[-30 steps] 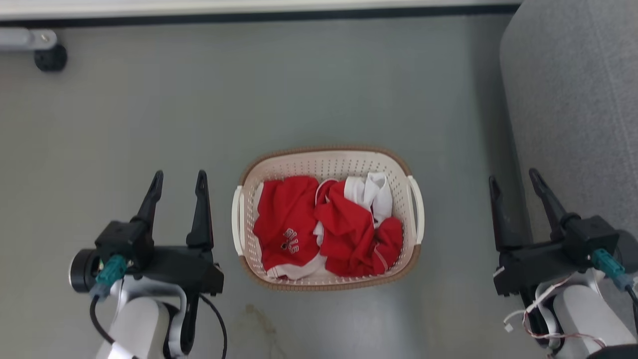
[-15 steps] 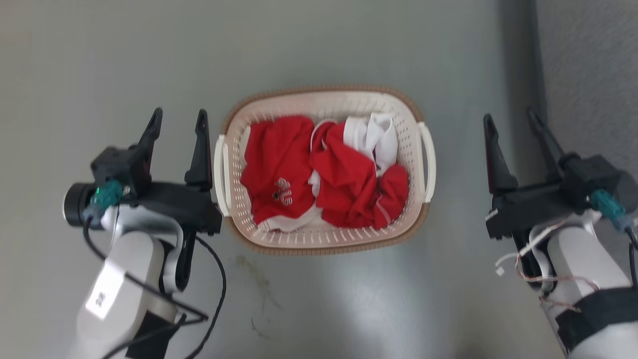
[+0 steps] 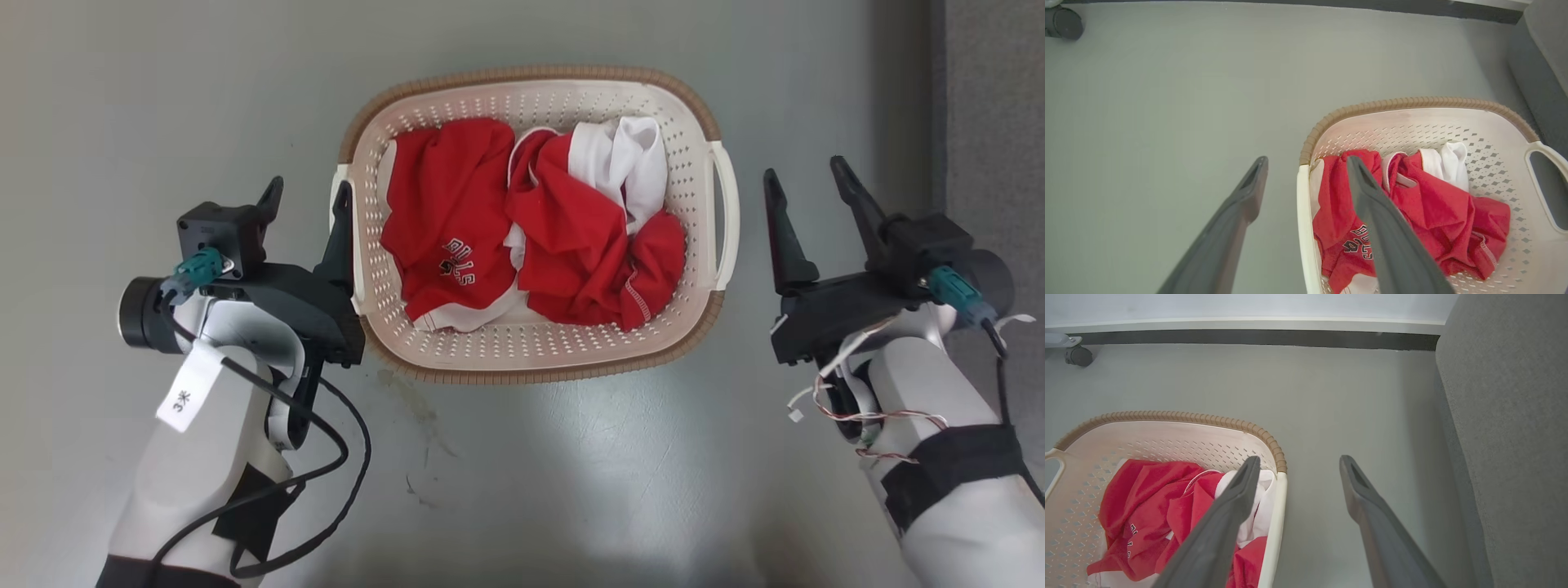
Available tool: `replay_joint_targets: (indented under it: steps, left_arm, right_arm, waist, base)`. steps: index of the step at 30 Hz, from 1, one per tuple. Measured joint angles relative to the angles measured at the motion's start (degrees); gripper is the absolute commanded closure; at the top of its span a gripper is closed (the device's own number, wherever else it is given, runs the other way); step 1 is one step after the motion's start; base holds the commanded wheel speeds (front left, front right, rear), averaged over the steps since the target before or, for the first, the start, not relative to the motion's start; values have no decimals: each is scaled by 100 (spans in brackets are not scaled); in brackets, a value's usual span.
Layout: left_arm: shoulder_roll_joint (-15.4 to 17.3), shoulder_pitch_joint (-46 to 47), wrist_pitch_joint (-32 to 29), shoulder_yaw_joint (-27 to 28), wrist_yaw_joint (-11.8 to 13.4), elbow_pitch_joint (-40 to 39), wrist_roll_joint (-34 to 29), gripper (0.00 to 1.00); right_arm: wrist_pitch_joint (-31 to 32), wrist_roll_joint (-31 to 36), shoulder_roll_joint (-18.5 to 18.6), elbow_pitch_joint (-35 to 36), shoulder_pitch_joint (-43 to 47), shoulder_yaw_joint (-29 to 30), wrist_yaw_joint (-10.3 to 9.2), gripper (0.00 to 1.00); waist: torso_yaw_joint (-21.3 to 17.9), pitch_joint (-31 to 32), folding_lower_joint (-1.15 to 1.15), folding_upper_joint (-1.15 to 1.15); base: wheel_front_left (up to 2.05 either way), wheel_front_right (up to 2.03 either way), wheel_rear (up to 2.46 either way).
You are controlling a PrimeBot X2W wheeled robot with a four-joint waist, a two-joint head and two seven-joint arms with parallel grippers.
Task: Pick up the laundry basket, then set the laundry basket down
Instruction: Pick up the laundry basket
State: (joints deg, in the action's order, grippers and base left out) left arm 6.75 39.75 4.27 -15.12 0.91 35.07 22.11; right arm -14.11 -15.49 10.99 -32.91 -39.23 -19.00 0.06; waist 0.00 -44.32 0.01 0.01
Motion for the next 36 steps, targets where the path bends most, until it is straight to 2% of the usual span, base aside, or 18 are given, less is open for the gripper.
replay_joint_targets:
  steps: [17, 36]
  left_arm:
    - [29, 572, -174, -108, -397, 1118, 1, 0]
    - [-11, 1295, -302, -176, -552, 2062, 23, 0]
  right_arm:
    - [0, 49, -390, -995, -653, -249, 186, 0]
    - [51, 38, -553, -1841, -1222, -405, 410, 0]
  waist:
    - [-82, -453, 0, 0]
    - [-180, -810, -1, -1]
  base:
    - [0, 0, 0]
    - [0, 0, 0]
